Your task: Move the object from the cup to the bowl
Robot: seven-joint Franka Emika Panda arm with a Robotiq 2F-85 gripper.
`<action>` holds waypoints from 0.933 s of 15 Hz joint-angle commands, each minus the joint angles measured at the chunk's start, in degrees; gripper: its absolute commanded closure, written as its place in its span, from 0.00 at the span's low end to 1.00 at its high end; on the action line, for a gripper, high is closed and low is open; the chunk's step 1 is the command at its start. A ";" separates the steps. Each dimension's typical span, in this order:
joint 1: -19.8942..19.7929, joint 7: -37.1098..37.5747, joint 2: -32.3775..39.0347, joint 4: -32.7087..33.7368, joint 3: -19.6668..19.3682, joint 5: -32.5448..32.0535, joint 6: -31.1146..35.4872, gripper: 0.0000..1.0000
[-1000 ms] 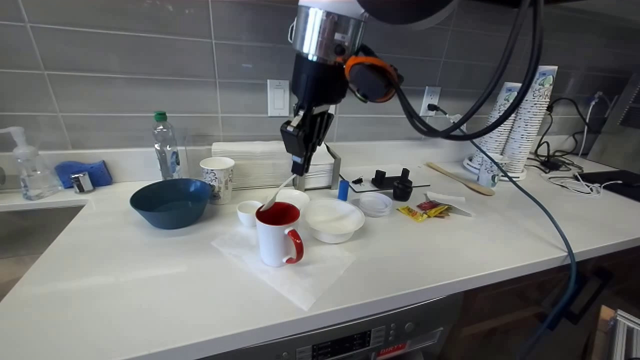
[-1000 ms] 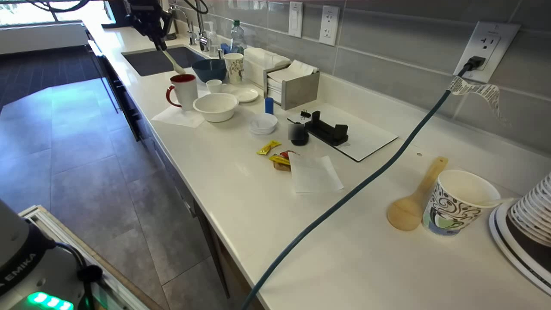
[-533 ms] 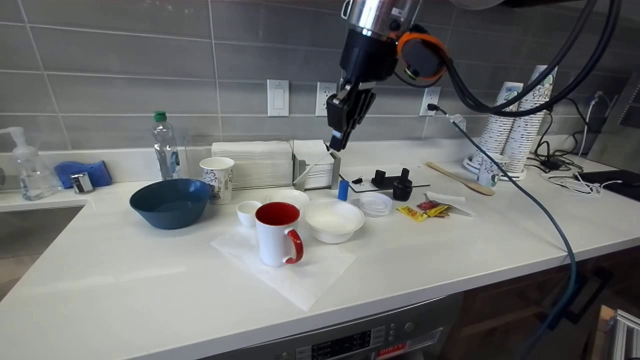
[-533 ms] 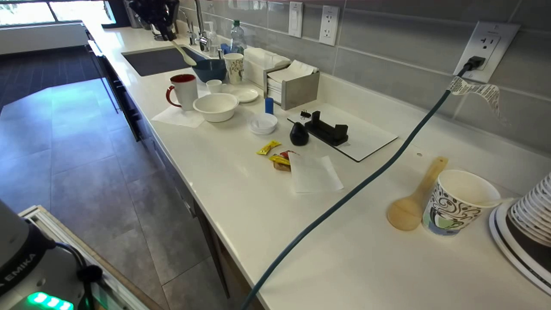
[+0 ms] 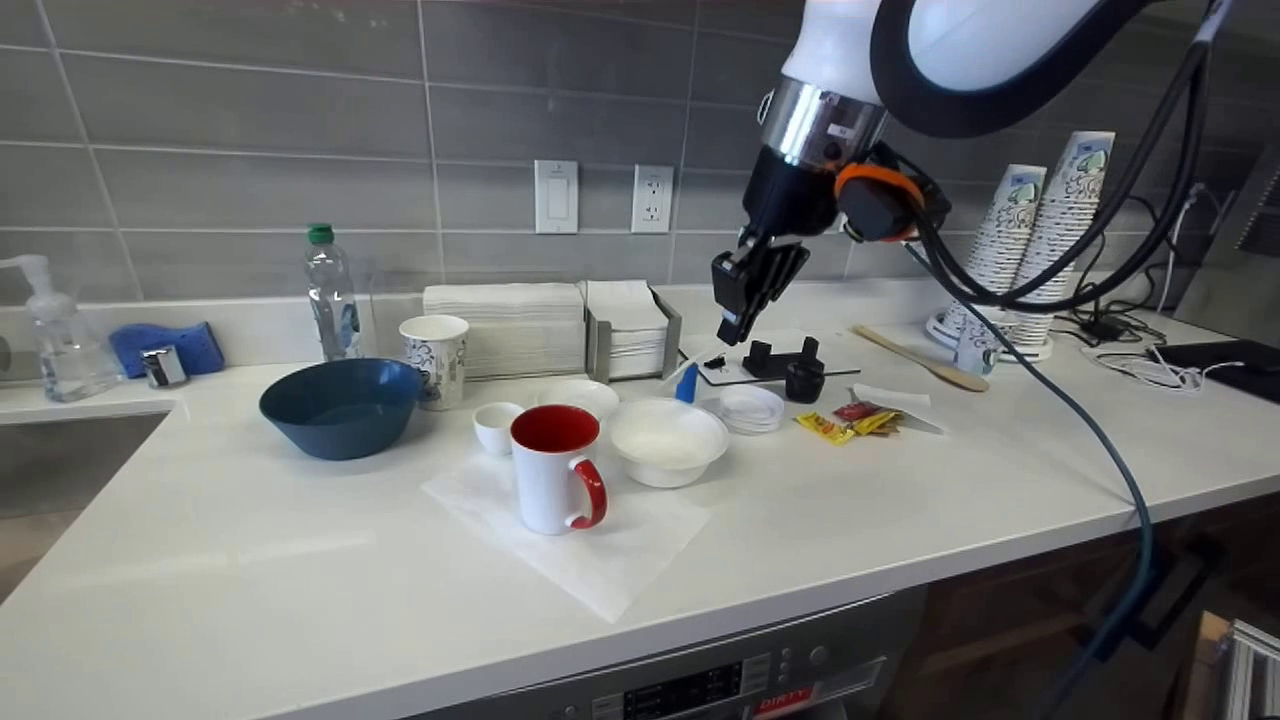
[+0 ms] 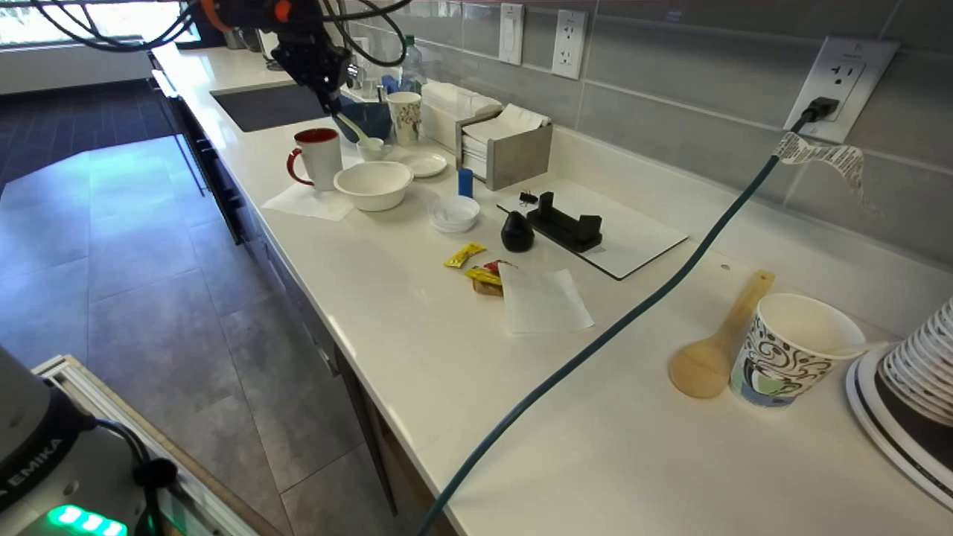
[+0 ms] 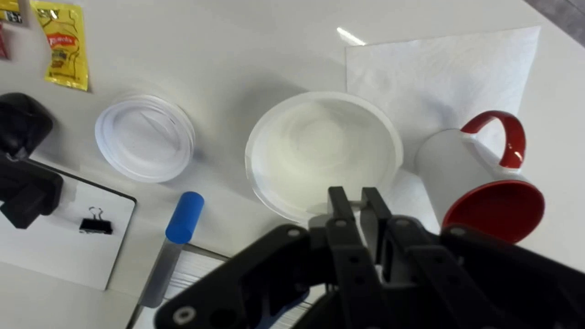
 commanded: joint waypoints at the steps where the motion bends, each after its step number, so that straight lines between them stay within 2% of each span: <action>1: -1.06 3.77 2.34 -2.27 0.54 -2.09 4.19 0.97; 7: -0.93 7.34 8.80 -1.70 0.85 -6.88 10.62 0.97; 14: 0.15 7.11 12.97 -0.71 0.03 -8.24 12.35 0.97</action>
